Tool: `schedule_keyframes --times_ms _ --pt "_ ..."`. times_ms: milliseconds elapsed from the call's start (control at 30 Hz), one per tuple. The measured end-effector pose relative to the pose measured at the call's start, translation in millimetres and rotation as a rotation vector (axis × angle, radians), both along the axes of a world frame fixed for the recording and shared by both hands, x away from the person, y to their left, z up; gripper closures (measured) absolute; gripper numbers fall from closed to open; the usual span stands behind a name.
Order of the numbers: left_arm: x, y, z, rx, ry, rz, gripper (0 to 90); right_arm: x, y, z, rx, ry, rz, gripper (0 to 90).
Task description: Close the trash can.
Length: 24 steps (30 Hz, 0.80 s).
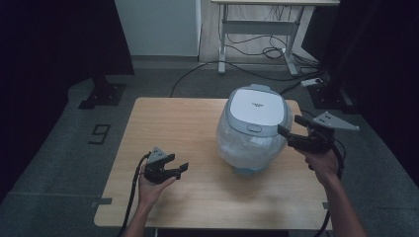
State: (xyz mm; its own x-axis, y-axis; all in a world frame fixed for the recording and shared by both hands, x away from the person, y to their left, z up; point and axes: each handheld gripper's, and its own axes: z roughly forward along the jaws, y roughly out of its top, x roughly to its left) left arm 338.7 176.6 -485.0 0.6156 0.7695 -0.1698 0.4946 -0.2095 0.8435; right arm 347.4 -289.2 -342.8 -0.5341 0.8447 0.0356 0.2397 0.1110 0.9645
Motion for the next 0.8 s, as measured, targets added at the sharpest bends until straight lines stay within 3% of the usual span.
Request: schedule_keyframes --times_ms 167,300,667,800 --pt "0.6 0.1 -3.4 0.006 0.008 0.004 28.9 -23.0 -22.6 -16.2 0.062 -0.027 -0.034 26.4" --pt "0.3 -0.2 -4.7 0.008 0.012 0.006 28.8 -34.8 -37.4 -35.8 0.089 -0.014 -0.058 27.4" --pt "1.2 -1.2 -11.9 0.026 0.032 0.008 28.8 -44.3 -65.2 -116.1 0.119 0.143 -0.083 28.1" --pt "1.8 -1.7 -14.6 0.031 0.038 0.008 28.8 -41.8 -65.6 -142.5 0.062 0.213 -0.089 26.9"
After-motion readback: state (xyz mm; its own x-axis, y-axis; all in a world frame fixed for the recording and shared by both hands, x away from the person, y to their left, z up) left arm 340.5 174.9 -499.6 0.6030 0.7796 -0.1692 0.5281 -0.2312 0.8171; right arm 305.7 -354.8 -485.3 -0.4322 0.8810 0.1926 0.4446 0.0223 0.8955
